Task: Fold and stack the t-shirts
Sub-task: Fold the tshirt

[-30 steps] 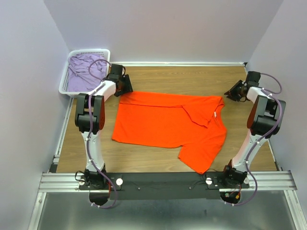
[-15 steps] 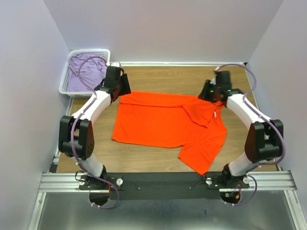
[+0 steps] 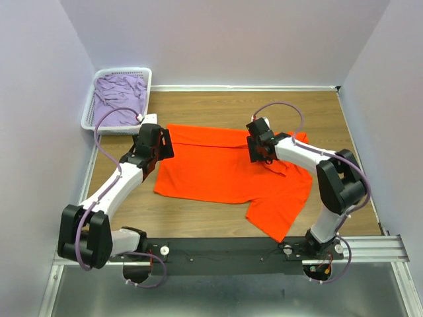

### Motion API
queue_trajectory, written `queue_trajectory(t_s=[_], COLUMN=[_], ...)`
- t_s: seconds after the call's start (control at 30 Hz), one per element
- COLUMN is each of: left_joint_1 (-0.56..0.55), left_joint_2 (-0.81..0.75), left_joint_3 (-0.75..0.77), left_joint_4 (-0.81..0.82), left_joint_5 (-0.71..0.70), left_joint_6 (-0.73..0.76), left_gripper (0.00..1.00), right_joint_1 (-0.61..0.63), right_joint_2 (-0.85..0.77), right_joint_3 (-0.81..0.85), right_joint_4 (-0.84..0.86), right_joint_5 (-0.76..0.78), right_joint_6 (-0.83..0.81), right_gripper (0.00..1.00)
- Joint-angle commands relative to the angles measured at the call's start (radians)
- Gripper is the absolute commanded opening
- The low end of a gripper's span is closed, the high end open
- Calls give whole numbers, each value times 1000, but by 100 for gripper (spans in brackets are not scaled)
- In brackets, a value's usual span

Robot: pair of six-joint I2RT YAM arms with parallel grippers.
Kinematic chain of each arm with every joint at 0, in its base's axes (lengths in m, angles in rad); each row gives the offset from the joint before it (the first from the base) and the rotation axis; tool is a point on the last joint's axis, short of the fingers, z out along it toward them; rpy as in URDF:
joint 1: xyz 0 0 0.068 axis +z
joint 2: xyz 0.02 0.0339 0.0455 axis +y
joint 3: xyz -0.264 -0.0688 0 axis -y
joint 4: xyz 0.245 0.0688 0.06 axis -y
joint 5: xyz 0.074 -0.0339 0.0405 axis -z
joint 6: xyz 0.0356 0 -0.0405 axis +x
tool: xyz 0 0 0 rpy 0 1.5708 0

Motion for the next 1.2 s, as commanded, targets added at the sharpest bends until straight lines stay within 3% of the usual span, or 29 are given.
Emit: queue_trajectory(t_s=[0.0, 0.33, 0.53, 0.83, 0.97, 1.17], left_joint_1=[1, 0, 1, 1, 0, 1], left_joint_2=[-64, -66, -72, -58, -55, -29], left_joint_3=[-50, -74, -81, -76, -76, -68], left_joint_4=[71, 125, 129, 131, 131, 134], left_joint_5=[-74, -68, -57, -39, -31, 10], left_joint_6=[7, 20, 24, 33, 34, 30], left_gripper=[84, 84, 83, 83, 82, 82], right_joint_1=[11, 5, -67, -147, -147, -147], right_joint_2=[61, 110, 110, 162, 99, 61], right_joint_3=[44, 94, 144, 207, 192, 178], right_joint_4=[-26, -32, -32, -32, -35, -43], right_joint_5=[135, 289, 292, 180, 44, 56], right_joint_6=[-29, -102, -154, -217, -211, -220], right_gripper=[65, 64, 64, 64, 64, 58])
